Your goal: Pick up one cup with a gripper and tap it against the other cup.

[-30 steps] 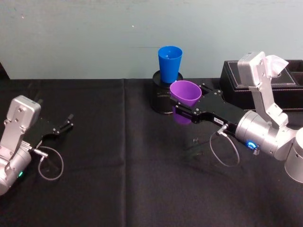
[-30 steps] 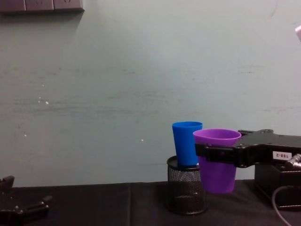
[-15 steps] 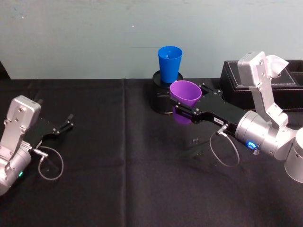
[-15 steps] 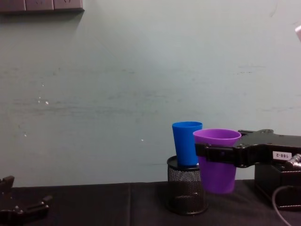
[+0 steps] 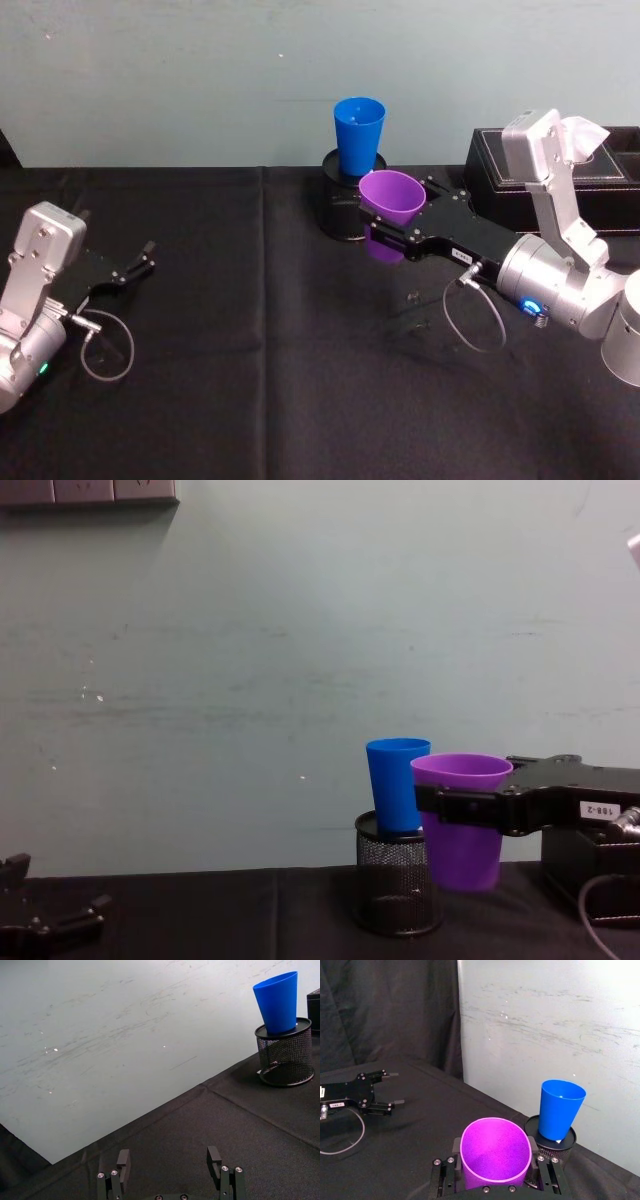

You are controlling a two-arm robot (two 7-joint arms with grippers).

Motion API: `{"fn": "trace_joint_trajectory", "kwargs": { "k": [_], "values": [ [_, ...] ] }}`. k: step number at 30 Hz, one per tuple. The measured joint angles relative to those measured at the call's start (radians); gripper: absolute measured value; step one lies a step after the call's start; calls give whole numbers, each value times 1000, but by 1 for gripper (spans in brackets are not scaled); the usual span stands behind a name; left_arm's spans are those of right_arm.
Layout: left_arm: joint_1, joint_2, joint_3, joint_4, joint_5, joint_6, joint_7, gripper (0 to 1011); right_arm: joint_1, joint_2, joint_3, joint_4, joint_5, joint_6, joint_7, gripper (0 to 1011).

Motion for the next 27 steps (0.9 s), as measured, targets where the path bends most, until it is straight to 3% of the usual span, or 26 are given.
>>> {"fn": "trace_joint_trajectory", "kwargs": {
  "k": [13, 27],
  "values": [
    [0, 0, 0, 0, 0, 0, 0, 1000, 5, -3, -4, 11, 1, -2, 0, 732],
    [0, 0, 0, 0, 0, 0, 0, 1000, 120, -97, -25, 188, -10, -32, -35, 732]
  ]
}}
